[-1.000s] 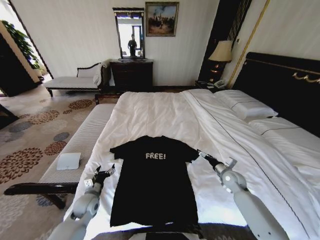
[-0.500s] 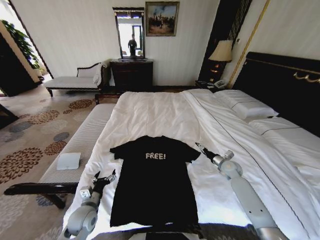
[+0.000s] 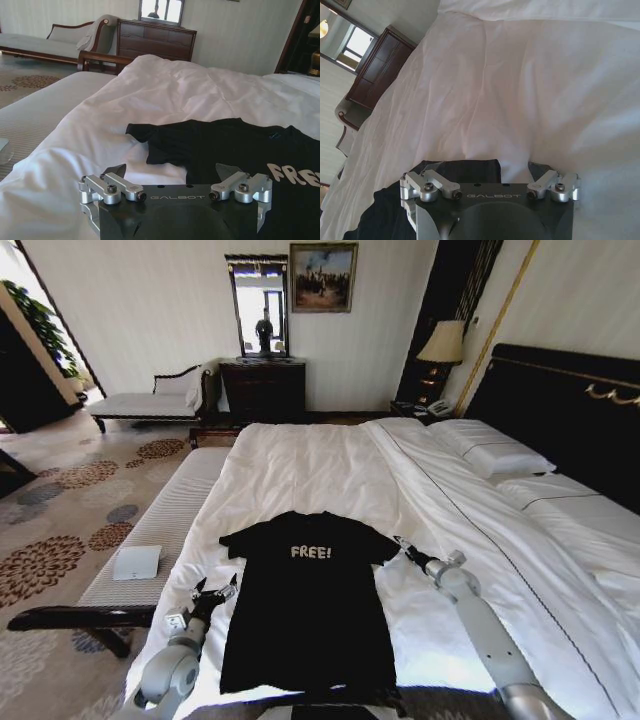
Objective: Fold the clothes on the bed.
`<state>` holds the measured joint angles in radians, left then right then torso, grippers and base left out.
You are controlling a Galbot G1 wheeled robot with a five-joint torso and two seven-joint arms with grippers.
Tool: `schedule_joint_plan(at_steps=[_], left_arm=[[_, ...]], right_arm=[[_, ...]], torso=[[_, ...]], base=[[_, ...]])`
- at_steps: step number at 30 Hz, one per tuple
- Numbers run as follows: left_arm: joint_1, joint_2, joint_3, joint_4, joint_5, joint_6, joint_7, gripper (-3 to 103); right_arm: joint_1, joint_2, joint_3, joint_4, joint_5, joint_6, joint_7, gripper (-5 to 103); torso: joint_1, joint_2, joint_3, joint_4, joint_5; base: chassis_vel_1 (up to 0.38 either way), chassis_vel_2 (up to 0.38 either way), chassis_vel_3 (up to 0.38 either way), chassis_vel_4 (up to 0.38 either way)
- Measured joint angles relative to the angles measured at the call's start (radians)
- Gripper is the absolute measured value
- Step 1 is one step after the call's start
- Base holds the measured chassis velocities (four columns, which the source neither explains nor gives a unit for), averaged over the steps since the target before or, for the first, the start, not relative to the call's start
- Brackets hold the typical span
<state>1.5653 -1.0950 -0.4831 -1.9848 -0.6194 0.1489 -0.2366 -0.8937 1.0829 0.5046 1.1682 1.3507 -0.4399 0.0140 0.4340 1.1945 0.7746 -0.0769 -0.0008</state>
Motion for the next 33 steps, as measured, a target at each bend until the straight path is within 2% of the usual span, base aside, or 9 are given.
schedule_joint_plan(at_steps=[2,5,11,15,17,20,23,26,33], left_arm=[[-0.002,0.001,0.001,0.0,-0.001,0.0,0.0,100],[-0.003,0.001,0.0,-0.001,-0.002,0.0,0.001,100],[0.0,-0.005,-0.003,-0.005,0.001,0.0,0.002,100],[-0.007,-0.001,-0.004,0.0,-0.007,0.0,-0.001,100],[-0.009,0.003,-0.006,0.0,-0.011,0.0,-0.002,100],[-0.014,0.012,-0.013,-0.004,-0.028,0.001,-0.007,100],[-0.015,0.013,-0.016,-0.006,-0.032,0.002,-0.009,100],[-0.011,0.008,-0.019,-0.011,-0.033,0.003,-0.01,100],[-0.001,0.002,-0.032,-0.013,-0.025,0.003,-0.01,100]], right_arm=[[0.004,0.002,0.0,-0.005,-0.001,0.0,-0.001,88],[0.01,0.007,0.001,-0.007,0.001,-0.003,0.0,72],[0.004,0.007,0.003,0.004,0.001,-0.004,0.002,56],[0.004,0.01,0.003,0.006,0.0,-0.009,0.004,34],[0.003,0.012,0.003,0.007,0.0,-0.009,0.004,34],[-0.004,0.015,0.003,0.008,-0.007,-0.01,0.004,18],[-0.005,0.017,0.003,0.01,-0.009,-0.01,0.005,8],[-0.007,0.017,0.004,0.015,-0.01,-0.01,0.005,1],[-0.014,0.008,0.005,0.035,-0.012,-0.008,0.013,0]], torso=[[0.0,0.0,0.0,0.0,0.0],[0.0,0.0,0.0,0.0002,0.0],[0.0,0.0,0.0,0.0001,0.0],[0.0,0.0,0.0,0.0001,0.0],[0.0,0.0,0.0,0.0002,0.0],[0.0,0.0,0.0,0.0001,0.0],[0.0,0.0,0.0,0.0001,0.0],[0.0,0.0,0.0,0.0001,0.0],[0.0,0.0,0.0,0.0001,0.0]], base=[[0.0,0.0,0.0,0.0],[0.0,0.0,0.0,0.0],[0.0,0.0,0.0,0.0],[0.0,0.0,0.0,0.0],[0.0,0.0,0.0,0.0],[0.0,0.0,0.0,0.0],[0.0,0.0,0.0,0.0],[0.0,0.0,0.0,0.0],[0.0,0.0,0.0,0.0]])
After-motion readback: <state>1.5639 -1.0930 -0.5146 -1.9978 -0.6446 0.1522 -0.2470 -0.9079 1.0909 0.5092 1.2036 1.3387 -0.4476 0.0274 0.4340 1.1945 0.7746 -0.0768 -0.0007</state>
